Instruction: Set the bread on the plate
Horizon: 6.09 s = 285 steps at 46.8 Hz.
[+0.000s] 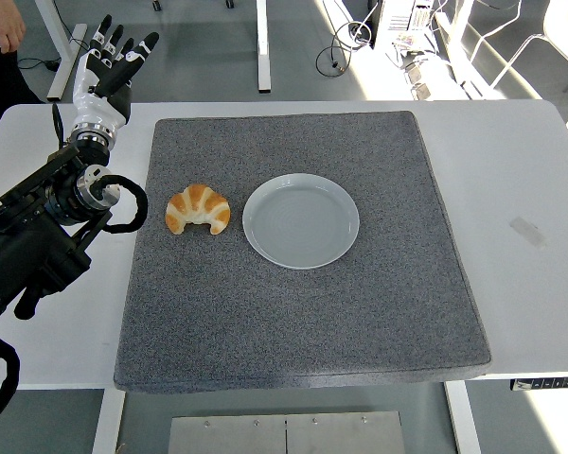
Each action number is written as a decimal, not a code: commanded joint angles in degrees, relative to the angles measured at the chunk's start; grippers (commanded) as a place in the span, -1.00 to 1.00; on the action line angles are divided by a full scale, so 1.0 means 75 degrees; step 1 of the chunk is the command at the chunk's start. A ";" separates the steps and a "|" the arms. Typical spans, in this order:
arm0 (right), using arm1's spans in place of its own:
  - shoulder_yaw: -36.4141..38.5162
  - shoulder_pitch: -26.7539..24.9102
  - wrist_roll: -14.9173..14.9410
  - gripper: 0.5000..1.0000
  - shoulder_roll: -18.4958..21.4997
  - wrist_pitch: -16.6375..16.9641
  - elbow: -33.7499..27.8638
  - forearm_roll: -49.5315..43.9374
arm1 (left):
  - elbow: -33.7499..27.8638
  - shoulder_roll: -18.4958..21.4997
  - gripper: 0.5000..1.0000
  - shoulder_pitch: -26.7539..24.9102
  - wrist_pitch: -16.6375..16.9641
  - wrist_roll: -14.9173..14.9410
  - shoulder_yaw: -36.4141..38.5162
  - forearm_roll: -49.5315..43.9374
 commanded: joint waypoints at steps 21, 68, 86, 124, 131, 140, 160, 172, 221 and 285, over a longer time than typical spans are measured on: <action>0.0000 0.0000 0.0000 1.00 0.0000 -0.0008 0.0000 0.0000 | 0.0000 0.0000 0.93 -0.0011 -0.0001 0.0001 0.0025 0.0055; 0.0000 0.0000 0.0000 1.00 0.0000 0.0004 0.0000 0.0000 | -0.0211 0.0761 0.92 -0.0549 -0.0200 0.0235 0.1911 0.0137; 0.0000 0.0000 0.0000 1.00 0.0000 0.0004 0.0000 0.0000 | -0.1922 0.2332 0.85 -0.1498 -0.0189 0.0294 0.4148 0.0242; 0.0000 0.0000 0.0000 1.00 0.0000 -0.0008 0.0012 0.0000 | -0.3668 0.3469 0.76 -0.1968 0.0069 0.1196 0.5766 0.4039; 0.0000 0.0000 0.0000 1.00 0.0000 -0.0008 0.0012 0.0000 | -0.3844 0.3481 0.76 -0.2014 0.0034 0.1196 0.6340 0.4133; 0.0000 0.0000 0.0000 1.00 0.0000 0.0004 0.0000 0.0000 | -0.4254 0.3668 0.76 -0.2284 0.0034 0.1208 0.7020 0.4473; 0.0000 0.0000 0.0000 1.00 0.0000 -0.0008 0.0000 0.0000 | -0.4536 0.4207 0.77 -0.2144 0.0046 0.1477 0.7243 0.5481; 0.0000 0.0000 0.0000 1.00 0.0000 -0.0008 0.0000 0.0000 | -0.4512 0.4137 0.76 -0.2015 0.0034 0.1489 0.7255 0.5493; 0.0000 0.0000 0.0000 1.00 0.0000 -0.0008 0.0000 0.0000 | -0.3551 0.3176 0.49 -0.1722 0.0046 0.1618 0.7196 0.6125; 0.0000 0.0000 0.0000 1.00 0.0000 0.0004 0.0000 0.0000 | -0.3376 0.3024 -0.95 -0.1569 0.0667 0.1642 0.7091 0.7391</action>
